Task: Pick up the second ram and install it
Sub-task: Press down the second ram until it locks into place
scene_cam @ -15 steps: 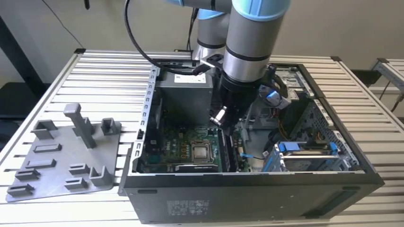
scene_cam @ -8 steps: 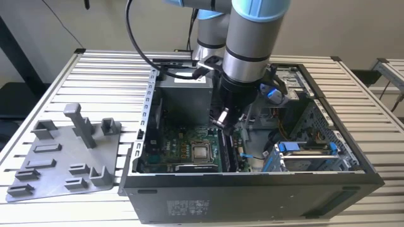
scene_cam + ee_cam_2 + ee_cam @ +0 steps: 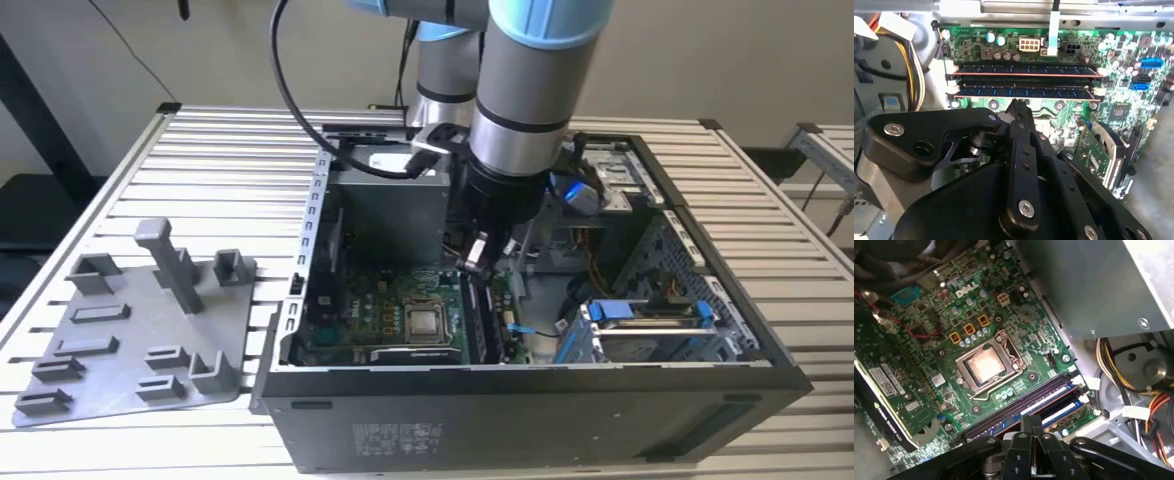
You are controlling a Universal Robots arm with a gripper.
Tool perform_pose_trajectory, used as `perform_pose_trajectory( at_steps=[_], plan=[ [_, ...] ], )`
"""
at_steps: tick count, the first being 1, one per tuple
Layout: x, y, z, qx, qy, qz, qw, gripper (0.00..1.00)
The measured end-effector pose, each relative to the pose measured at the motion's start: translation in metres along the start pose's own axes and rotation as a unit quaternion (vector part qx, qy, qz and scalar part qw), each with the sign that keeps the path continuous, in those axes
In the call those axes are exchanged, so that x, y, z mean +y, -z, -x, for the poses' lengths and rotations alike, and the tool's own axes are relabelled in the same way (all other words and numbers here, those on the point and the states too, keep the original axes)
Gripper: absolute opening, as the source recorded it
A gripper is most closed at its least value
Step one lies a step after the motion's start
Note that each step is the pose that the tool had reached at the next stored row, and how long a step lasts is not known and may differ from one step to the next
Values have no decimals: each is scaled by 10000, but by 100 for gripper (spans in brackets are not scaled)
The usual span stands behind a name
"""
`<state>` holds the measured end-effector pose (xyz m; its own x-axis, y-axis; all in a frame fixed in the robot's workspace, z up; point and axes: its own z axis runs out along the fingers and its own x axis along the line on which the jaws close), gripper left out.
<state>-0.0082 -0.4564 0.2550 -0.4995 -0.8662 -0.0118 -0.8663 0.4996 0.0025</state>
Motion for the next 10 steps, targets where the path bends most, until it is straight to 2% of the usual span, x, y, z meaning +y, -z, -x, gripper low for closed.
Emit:
perform_pose_trajectory(
  at_steps=[4, 7, 10],
  plan=[
    [3, -11, -2, 1, 354, 4, 9994, 11],
    [7, -17, -4, 2, 599, 7, 9982, 11],
    [9, -26, -5, 2, 844, 10, 9964, 11]
  ],
)
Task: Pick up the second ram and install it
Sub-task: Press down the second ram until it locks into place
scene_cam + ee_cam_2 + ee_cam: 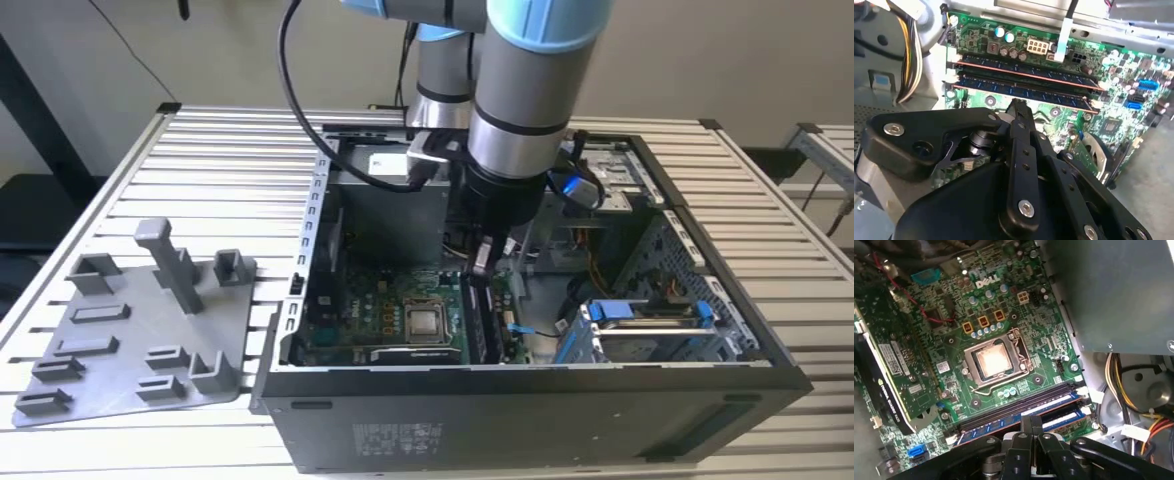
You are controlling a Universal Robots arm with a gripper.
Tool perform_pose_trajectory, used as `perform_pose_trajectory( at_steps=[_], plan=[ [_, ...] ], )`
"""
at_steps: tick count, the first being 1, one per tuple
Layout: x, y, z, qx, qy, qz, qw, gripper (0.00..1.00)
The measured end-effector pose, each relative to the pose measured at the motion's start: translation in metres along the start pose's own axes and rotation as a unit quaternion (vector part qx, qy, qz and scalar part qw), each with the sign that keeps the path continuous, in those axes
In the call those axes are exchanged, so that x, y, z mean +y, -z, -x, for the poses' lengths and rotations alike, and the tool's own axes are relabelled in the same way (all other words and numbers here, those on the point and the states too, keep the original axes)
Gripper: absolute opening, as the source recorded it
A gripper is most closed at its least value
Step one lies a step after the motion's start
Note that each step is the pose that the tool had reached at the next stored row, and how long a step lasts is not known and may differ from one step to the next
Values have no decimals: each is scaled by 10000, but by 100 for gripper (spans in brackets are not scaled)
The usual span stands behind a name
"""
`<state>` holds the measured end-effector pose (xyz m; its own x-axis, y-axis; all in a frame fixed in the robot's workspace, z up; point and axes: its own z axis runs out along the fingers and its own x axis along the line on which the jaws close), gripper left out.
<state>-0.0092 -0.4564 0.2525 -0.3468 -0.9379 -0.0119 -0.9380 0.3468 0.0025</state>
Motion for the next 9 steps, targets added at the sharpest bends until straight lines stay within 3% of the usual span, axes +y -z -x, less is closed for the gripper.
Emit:
perform_pose_trajectory(
  at_steps=[4, 9],
  plan=[
    [1, -10, -1, 2, 358, 4, 9994, 11],
    [1, -25, -1, 3, 815, 10, 9967, 11]
  ],
)
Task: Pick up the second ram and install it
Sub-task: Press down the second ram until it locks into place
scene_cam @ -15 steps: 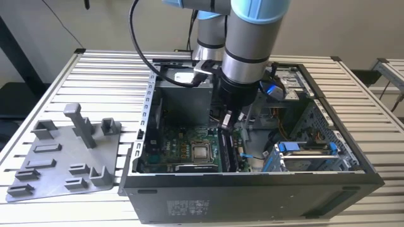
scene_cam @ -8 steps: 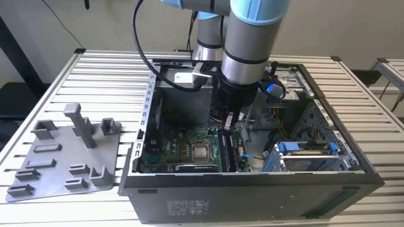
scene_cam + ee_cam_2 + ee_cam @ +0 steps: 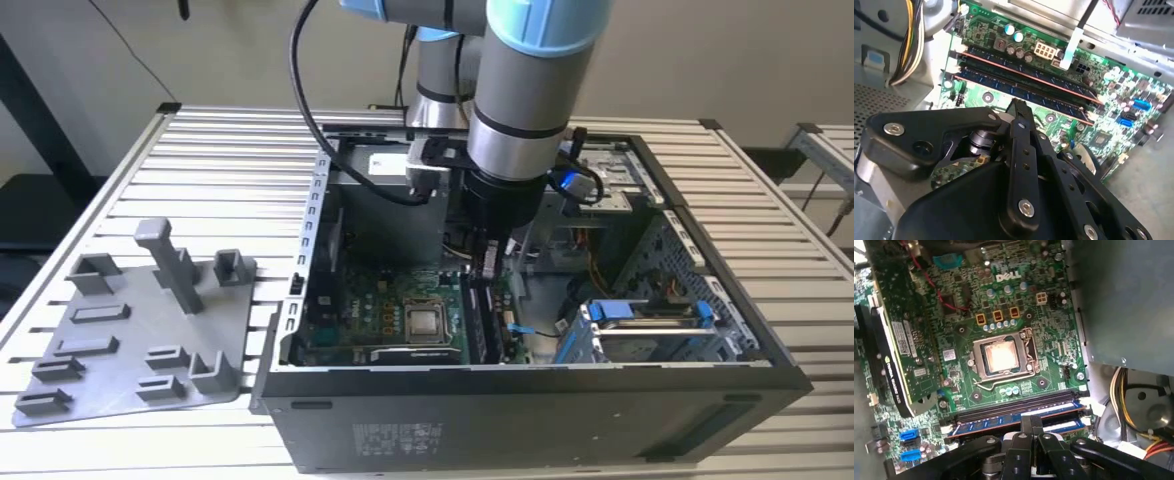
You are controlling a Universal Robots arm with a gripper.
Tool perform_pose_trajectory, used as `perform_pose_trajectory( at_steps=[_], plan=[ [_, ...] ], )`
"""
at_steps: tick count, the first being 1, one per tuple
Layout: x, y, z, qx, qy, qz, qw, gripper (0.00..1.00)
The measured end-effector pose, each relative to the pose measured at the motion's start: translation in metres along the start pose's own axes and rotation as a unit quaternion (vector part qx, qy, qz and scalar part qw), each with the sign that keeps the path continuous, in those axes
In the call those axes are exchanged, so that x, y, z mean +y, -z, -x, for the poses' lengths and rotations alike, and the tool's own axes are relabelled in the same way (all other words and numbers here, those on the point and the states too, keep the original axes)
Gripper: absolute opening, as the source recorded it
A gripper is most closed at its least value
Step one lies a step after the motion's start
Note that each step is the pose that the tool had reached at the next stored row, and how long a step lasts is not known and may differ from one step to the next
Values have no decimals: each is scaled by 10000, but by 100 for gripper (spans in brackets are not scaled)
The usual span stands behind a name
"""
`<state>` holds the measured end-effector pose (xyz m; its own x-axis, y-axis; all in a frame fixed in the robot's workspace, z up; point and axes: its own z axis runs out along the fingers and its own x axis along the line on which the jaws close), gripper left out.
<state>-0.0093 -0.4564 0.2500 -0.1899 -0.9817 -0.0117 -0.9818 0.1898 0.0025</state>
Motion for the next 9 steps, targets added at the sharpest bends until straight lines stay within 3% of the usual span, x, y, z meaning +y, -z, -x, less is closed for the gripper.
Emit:
perform_pose_trajectory(
  at_steps=[5, 9],
  plan=[
    [1, -10, 0, 1, 452, 5, 9990, 11],
    [0, -17, 0, 2, 813, 9, 9967, 11]
  ],
)
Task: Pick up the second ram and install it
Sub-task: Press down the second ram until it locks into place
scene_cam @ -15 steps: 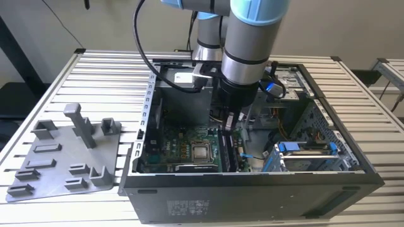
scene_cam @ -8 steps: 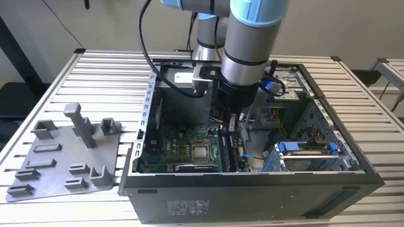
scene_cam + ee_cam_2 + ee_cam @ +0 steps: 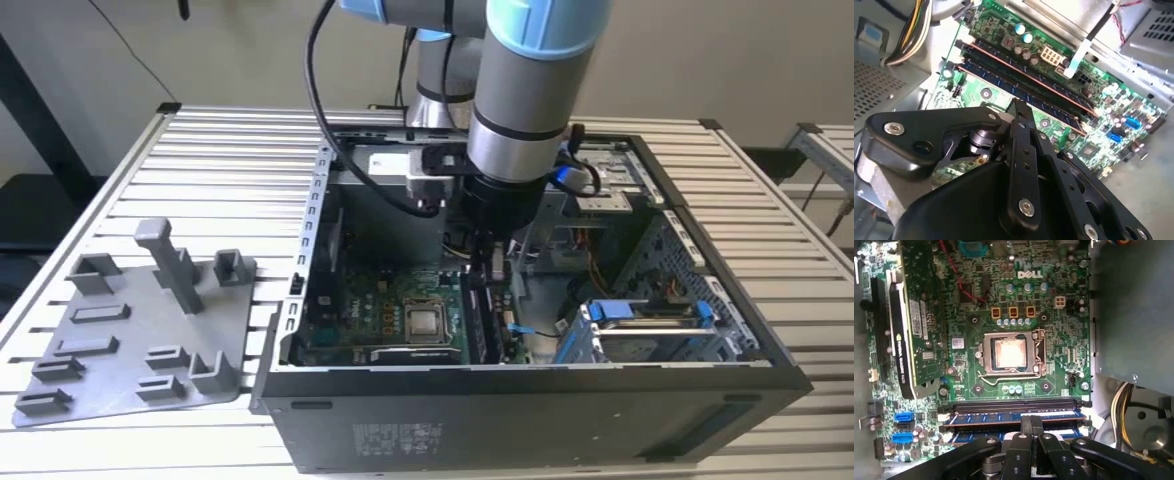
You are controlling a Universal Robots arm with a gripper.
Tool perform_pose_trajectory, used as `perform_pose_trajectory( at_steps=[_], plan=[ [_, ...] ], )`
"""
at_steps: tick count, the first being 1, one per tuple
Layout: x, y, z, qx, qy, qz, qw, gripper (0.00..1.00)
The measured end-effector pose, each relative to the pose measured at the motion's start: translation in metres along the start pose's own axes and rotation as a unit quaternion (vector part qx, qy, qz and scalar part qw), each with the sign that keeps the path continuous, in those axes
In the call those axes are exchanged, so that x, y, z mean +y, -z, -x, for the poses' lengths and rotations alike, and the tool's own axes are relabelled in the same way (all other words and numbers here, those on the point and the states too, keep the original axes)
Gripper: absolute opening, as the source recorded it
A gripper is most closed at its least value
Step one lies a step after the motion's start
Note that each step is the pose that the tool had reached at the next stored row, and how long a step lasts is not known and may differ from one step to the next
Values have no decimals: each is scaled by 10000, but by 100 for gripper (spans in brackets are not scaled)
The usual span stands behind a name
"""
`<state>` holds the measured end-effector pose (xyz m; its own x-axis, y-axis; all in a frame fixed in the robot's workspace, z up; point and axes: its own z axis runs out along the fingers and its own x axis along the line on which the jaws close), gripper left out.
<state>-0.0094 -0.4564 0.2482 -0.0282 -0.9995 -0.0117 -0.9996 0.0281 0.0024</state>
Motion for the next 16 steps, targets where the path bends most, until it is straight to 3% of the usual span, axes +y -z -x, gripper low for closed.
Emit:
perform_pose_trajectory(
  at_steps=[5, 10, 16],
  plan=[
    [-4, -2, -7, -1, 35, 1, 10000, 11],
    [-7, -25, -121, -1, 15, 5, 10000, 11],
    [-18, -92, -153, 2, -44, 41, 10000, 11]
  ],
)
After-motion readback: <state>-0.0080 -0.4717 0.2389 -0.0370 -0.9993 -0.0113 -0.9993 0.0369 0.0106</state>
